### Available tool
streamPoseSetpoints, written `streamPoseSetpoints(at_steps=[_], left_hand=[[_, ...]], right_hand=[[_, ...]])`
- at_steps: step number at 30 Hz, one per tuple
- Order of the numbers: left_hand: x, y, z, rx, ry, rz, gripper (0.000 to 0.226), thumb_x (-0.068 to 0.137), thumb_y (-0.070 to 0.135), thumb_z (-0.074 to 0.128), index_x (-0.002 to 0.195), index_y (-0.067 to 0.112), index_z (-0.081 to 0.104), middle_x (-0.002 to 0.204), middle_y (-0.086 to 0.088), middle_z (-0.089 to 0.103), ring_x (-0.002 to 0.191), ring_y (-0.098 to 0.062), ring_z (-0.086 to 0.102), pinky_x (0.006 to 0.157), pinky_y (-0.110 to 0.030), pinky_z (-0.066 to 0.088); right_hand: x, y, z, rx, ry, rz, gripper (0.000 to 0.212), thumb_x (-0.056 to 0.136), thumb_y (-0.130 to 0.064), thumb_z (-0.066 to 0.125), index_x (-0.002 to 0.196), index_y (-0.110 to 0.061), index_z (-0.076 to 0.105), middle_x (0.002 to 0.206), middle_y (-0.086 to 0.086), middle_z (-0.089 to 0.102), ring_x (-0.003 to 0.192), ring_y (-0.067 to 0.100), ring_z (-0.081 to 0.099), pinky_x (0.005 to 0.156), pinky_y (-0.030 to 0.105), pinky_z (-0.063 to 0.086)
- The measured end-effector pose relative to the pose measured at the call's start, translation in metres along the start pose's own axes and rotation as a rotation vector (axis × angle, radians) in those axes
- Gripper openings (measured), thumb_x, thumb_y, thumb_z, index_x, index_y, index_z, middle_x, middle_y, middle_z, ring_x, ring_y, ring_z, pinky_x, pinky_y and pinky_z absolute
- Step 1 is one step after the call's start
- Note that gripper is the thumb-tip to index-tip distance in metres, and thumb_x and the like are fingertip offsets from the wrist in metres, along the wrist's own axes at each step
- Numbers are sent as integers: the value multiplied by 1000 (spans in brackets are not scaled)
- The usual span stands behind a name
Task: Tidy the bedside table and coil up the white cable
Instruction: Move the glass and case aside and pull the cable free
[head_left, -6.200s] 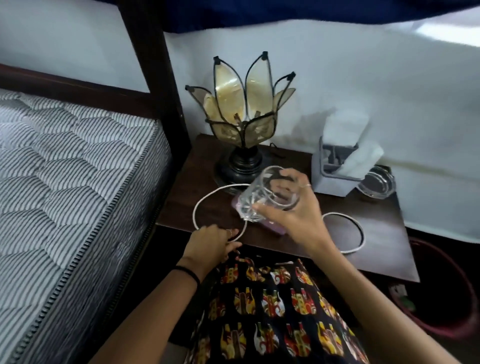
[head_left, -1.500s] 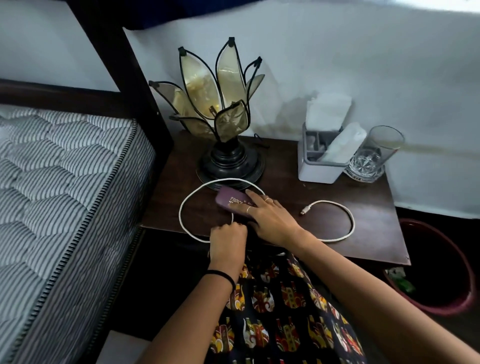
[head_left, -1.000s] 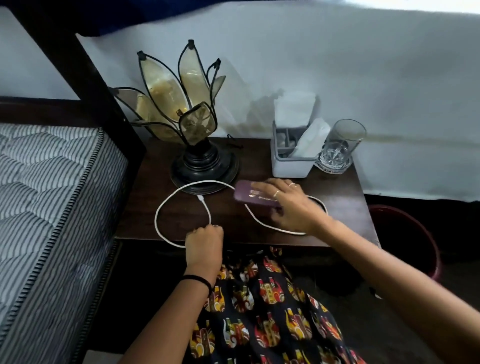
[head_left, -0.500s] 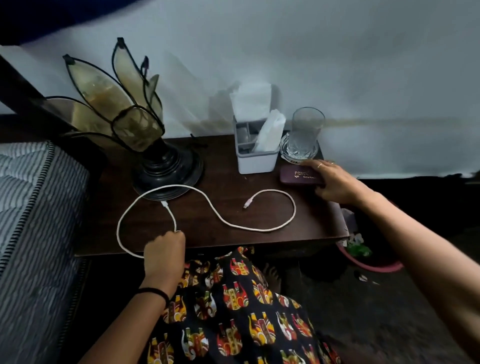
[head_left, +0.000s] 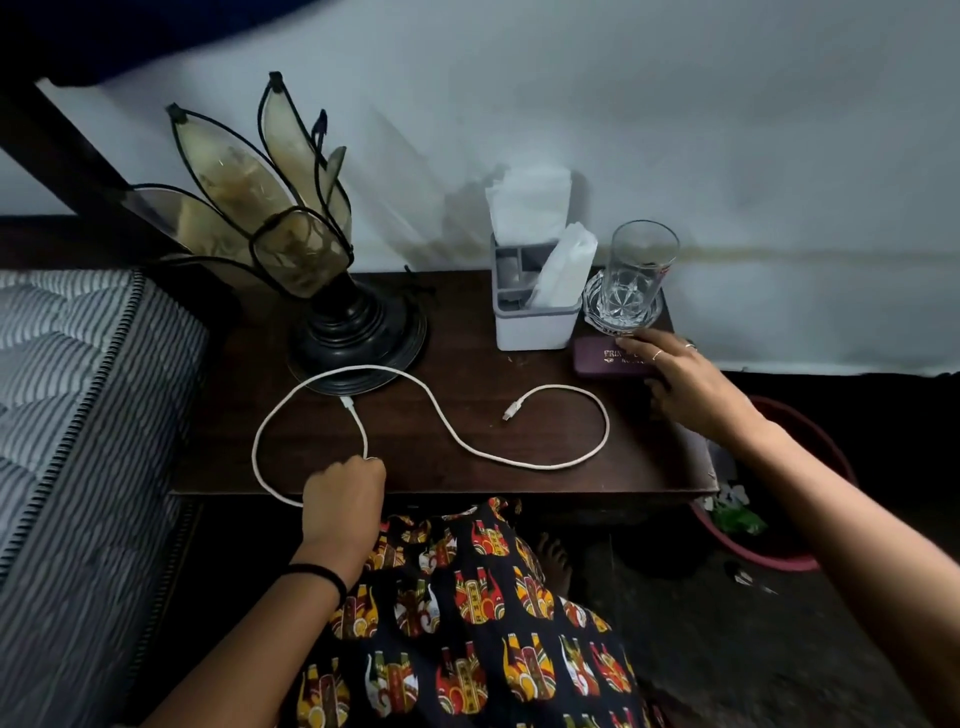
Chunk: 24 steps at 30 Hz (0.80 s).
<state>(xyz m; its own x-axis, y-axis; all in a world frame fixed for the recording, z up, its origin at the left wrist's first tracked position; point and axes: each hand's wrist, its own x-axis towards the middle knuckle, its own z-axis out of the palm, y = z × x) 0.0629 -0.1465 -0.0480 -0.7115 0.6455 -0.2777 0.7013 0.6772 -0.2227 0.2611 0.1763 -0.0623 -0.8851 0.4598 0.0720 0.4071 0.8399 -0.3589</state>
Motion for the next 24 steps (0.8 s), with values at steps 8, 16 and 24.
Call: streamPoseSetpoints(at_steps=[8, 16, 24], left_hand=[[-3, -2, 0, -34, 55, 36, 23, 91, 0, 42, 90, 15, 59, 94, -3, 65, 88, -23, 64, 67, -32, 43], [0, -13, 2, -100, 3, 84, 20, 86, -3, 51, 91, 14, 61, 97, -6, 65, 91, -27, 63, 71, -34, 44], [34, -54, -14, -351, 446, -100, 46, 88, 61, 40, 89, 22, 62, 79, -2, 68, 73, -25, 66, 54, -29, 32]], right_hand=[[-2, -33, 11, -80, 114, -52, 51, 71, 14, 62, 121, 2, 59, 126, 25, 57, 113, 45, 55, 95, 52, 46], [27, -132, 31, -74, 37, -302, 44, 78, 0, 50, 120, -5, 60, 126, 16, 57, 110, 35, 58, 95, 40, 46], [120, -207, 30, 269, 109, -143, 44, 88, -18, 61, 130, -18, 48, 131, 5, 51, 119, 27, 54, 99, 33, 44]])
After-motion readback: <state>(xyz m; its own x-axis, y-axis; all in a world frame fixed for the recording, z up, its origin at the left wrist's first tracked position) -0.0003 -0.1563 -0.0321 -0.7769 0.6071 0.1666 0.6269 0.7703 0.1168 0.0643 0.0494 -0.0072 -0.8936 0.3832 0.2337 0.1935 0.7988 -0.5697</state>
